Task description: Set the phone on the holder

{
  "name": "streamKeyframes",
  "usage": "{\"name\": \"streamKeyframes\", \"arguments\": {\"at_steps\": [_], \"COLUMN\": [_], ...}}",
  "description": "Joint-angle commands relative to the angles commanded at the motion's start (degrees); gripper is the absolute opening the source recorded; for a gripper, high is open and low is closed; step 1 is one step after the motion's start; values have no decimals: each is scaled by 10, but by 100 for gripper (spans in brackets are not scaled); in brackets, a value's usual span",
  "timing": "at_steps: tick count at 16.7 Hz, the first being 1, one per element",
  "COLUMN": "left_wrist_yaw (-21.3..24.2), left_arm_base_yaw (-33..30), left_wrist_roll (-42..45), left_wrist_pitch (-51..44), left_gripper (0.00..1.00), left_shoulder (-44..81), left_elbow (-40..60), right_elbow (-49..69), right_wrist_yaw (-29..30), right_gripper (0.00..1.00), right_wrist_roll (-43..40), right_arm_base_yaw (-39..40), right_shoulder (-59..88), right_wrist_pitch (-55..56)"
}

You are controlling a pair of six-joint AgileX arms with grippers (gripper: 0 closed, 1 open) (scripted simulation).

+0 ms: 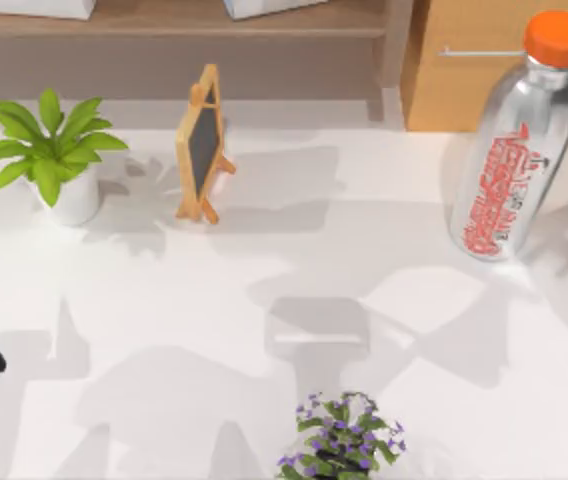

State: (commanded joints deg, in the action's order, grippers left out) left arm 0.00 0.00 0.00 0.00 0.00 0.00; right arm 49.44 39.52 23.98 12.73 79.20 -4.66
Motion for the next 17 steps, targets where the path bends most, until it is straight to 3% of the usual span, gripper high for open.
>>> {"name": "streamKeyframes", "arguments": {"at_steps": [12, 17], "left_wrist_yaw": [0, 0], "left_arm_base_yaw": [0, 0], "left_wrist_roll": [0, 0], "left_wrist_pitch": [0, 0], "left_gripper": [100, 100], "left_shoulder": [0, 0], "left_elbow": [0, 0], "right_elbow": [22, 22], "right_wrist_yaw": [-42, -42], "right_gripper": [0, 38], "right_wrist_roll": [-45, -45], "right_arm_base_yaw": [-39, -39], "right_shoulder": [89, 89], "right_wrist_pitch": [88, 88]}}
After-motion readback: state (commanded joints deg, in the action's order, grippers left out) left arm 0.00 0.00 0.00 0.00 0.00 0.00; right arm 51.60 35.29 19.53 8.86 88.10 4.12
